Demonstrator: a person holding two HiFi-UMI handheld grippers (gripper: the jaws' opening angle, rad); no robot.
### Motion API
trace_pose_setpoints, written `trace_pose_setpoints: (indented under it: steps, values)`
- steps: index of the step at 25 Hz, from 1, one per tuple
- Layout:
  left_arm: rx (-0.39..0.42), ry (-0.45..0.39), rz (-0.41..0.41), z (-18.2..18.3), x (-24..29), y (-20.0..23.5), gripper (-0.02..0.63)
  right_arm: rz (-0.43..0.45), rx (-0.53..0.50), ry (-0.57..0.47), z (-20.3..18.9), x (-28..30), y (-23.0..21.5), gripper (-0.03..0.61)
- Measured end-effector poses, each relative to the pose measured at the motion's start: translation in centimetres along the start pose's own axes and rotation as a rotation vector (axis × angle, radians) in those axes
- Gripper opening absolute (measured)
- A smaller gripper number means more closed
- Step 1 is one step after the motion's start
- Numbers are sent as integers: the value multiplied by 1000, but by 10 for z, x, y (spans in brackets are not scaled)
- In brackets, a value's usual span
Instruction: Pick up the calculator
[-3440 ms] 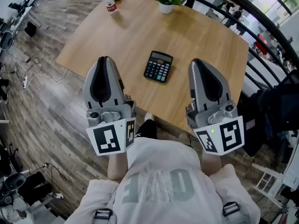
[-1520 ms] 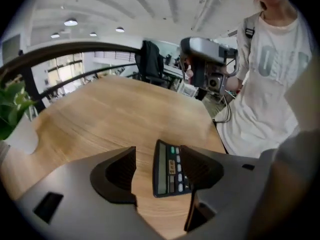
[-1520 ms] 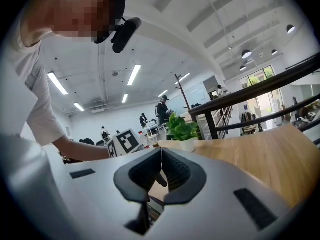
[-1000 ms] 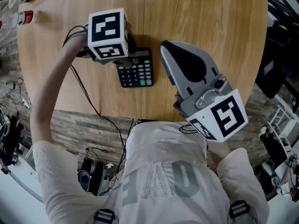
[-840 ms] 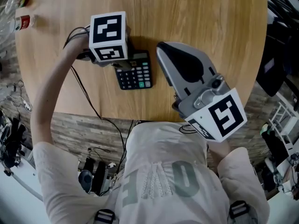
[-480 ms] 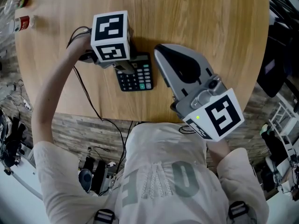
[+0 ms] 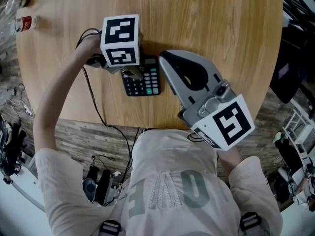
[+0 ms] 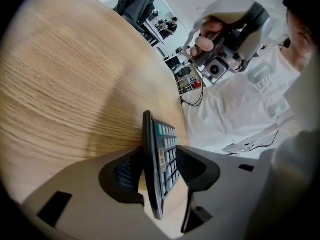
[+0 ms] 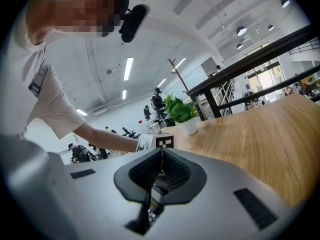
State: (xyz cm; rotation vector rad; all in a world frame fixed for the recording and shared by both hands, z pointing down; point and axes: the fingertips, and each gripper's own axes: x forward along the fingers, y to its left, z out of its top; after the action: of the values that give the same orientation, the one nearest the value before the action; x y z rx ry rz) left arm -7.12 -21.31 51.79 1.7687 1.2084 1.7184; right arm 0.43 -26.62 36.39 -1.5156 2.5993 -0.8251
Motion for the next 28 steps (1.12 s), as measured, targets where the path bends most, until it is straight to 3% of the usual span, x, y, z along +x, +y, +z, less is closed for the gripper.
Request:
trace_pose_setpoints:
  steps: [4, 14, 19, 22, 25, 28]
  values:
    - [6, -14, 50, 0, 0, 7, 152, 2, 1, 7, -3, 1, 1, 20]
    - [-40, 10, 85, 0, 0, 12, 130, 6, -32, 3, 1, 2, 7, 20]
    - [-24, 25, 142, 2, -3, 8, 126, 4, -60, -2, 6, -5, 15, 20]
    - [3, -7, 231, 4, -12, 2, 126, 4, -81, -18, 12, -12, 27, 20]
    - [14, -91, 369, 10, -35, 0, 124, 7, -108, -43, 19, -19, 41, 20]
    - [75, -230, 636, 25, -78, 0, 124, 5, -144, -73, 28, -26, 49, 20]
